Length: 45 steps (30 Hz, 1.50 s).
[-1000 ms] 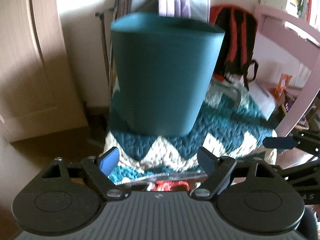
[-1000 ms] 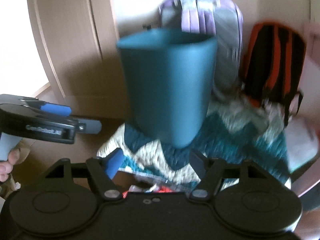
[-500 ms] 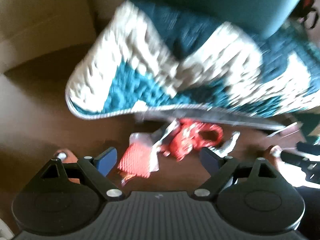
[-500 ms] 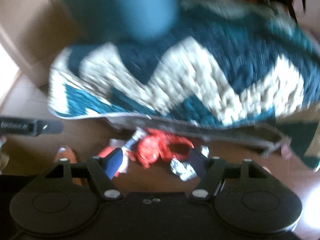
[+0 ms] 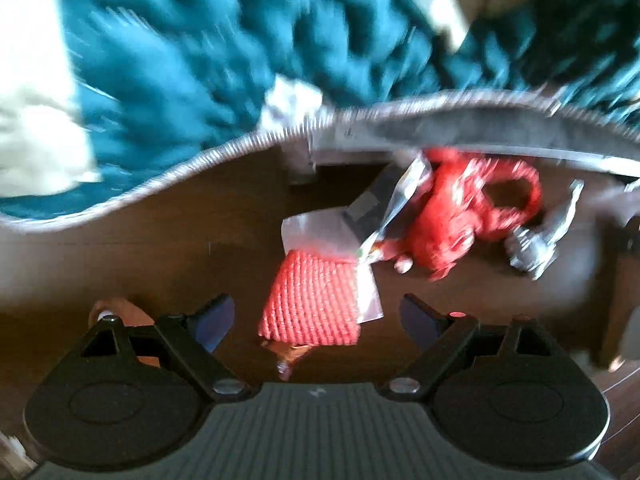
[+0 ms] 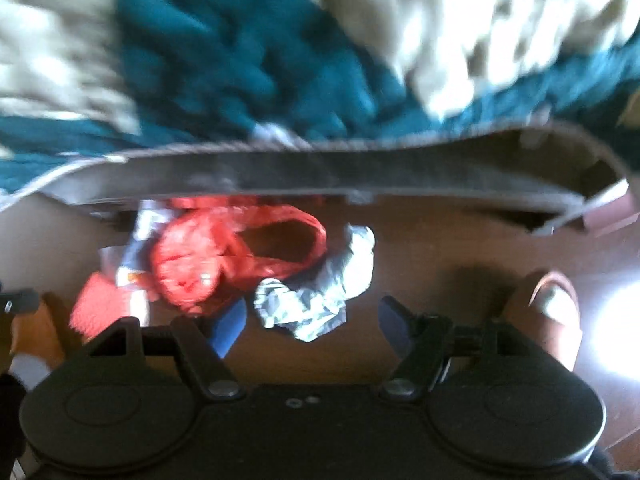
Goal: Collect trash
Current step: 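Lower both tools back toward the trash on the floor, then grasp the red mesh net with the left tool while the right tool grasps silver foil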
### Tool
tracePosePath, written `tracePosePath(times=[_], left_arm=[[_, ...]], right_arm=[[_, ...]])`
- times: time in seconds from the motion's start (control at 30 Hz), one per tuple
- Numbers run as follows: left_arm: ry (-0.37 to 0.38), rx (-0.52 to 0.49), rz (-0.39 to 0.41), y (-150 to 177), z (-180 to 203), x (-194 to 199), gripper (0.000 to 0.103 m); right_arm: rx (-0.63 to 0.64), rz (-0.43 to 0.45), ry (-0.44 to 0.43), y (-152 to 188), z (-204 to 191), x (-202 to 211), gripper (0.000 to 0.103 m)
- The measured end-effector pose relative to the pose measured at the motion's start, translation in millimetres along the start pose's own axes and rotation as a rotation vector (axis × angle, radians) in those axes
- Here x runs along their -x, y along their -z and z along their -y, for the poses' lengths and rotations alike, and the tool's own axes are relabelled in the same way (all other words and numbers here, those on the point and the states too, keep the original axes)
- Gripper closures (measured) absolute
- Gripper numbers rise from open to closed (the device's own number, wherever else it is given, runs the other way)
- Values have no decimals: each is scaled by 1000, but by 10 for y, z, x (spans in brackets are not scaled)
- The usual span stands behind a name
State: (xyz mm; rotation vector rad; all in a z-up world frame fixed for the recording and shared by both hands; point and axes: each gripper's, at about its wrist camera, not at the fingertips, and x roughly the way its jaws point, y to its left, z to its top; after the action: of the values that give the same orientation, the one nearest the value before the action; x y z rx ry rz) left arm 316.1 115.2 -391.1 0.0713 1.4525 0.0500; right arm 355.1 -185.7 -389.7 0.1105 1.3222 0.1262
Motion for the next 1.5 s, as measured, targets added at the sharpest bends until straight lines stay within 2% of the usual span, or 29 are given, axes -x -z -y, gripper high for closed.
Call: tracePosePath(times=[0.2, 0.4, 0.5, 0.57, 0.63, 0.7, 0.77, 0.9, 0.97, 1.0, 1.03, 1.07, 1.23, 1.33, 1.5], left_arm=[[23, -44, -63, 61, -61, -550, 13], [6, -97, -70, 73, 3, -873, 13], [-12, -95, -77, 74, -21, -1002, 25], [-20, -86, -88, 75, -59, -1075, 38], [-21, -77, -98, 74, -93, -1123, 42], [-5, -60, -107, 70, -120, -1156, 50], [13, -15, -131, 53, -165, -1190, 62], [47, 17, -128, 18, -203, -1167, 72], [50, 14, -118, 3, -206, -1150, 85], [50, 13, -121, 5, -209, -1148, 87], [45, 13, -124, 1, -209, -1151, 88], [44, 12, -126, 2, -210, -1152, 90], [60, -9, -110, -22, -178, -1098, 94], [49, 2, -130, -7, -155, -1026, 95], [47, -15, -119, -23, -91, -718, 95]], right_arm=[[-50, -38, 49, -39, 102, -465, 30], [-84, -50, 63, -79, 133, -787, 31], [-122, -62, 52, -99, 179, -925, 31], [-142, -72, 40, -104, 205, -996, 33], [-136, -67, 52, -104, 221, -1033, 33], [-150, -57, 53, -109, 258, -1068, 34], [-164, -53, 47, -108, 288, -1082, 34], [-159, -55, 34, -98, 318, -1125, 34], [-157, -55, 33, -85, 318, -1142, 35], [-156, -55, 30, -77, 319, -1148, 36], [-153, -55, 26, -69, 320, -1152, 41], [-150, -63, 31, -58, 319, -1161, 58], [-127, -64, 49, -30, 292, -1150, 60], [-120, -57, 69, 23, 212, -1067, 62], [-147, -56, 83, 205, 137, -806, 63]])
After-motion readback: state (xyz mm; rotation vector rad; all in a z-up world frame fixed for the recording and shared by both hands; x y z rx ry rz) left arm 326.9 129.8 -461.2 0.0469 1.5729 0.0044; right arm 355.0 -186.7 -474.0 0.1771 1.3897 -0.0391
